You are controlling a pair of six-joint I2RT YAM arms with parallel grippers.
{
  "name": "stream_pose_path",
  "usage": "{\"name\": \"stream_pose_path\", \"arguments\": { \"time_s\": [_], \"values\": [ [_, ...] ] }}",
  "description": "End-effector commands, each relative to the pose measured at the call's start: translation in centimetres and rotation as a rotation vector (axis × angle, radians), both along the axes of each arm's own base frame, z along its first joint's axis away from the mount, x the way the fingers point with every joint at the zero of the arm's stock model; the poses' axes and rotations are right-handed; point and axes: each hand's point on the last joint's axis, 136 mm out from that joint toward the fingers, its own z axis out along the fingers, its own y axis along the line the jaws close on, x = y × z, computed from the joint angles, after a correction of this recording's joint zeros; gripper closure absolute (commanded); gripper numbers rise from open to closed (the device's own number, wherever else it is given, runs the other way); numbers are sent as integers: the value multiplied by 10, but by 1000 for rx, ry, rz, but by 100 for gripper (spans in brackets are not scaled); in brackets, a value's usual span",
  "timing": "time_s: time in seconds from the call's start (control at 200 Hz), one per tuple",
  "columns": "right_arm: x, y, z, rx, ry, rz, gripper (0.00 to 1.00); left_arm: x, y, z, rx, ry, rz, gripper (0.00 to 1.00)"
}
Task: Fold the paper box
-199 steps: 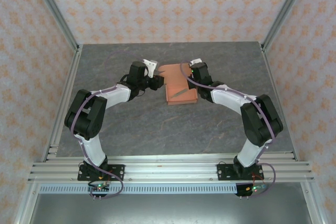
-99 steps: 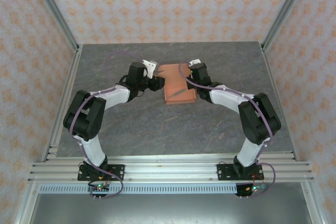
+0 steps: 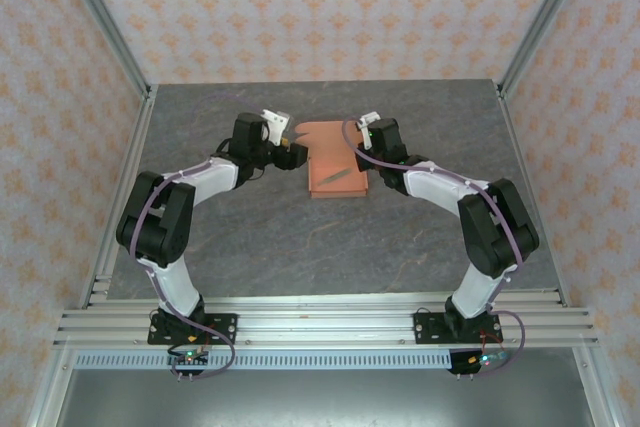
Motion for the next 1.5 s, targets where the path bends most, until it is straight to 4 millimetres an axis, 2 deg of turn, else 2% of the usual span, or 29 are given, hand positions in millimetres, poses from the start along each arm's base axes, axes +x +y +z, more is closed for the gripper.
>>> {"name": "stream_pose_path", "arguments": {
  "time_s": [0.0,0.16,0.35,0.495,0.55,0.56,0.576,0.841,0.901,0.916,1.001,1.296,1.496],
  "values": [
    [-5,-5,1,-21,13,12,96,3,-14,2,-24,0,-85,26],
    [-5,-5,1,-22,13,12,96,11,-18,-2,-18,8,-102,34],
    [-5,-4,2,-19,15,11,96,10,-23,-2,-41,23,-129,61],
    [-5,-5,0,-18,19,9,96,10,-25,1,-57,26,-133,72],
    [-5,-5,1,-12,20,7,97,11,-26,2,-66,22,-135,73],
    [-5,-5,1,-11,19,6,97,11,-27,-7,-66,41,-134,73],
    [-5,-4,2,-8,19,8,97,11,-27,-11,-68,47,-135,73],
    [-9,5,6,57,20,-20,97,15,-30,-4,-94,26,-62,79],
    [-9,5,6,68,22,-49,97,16,-31,-9,-88,28,-17,80],
    [-9,5,6,70,21,-54,97,15,-31,3,-93,3,-10,80],
    [-10,7,8,80,19,-84,97,14,-34,8,-75,-18,42,81],
    [-15,13,11,120,-1,-164,97,4,-48,13,-66,-59,162,82],
    [-17,19,11,140,-15,-177,97,-10,-71,16,-81,-77,122,82]
  ]
}}
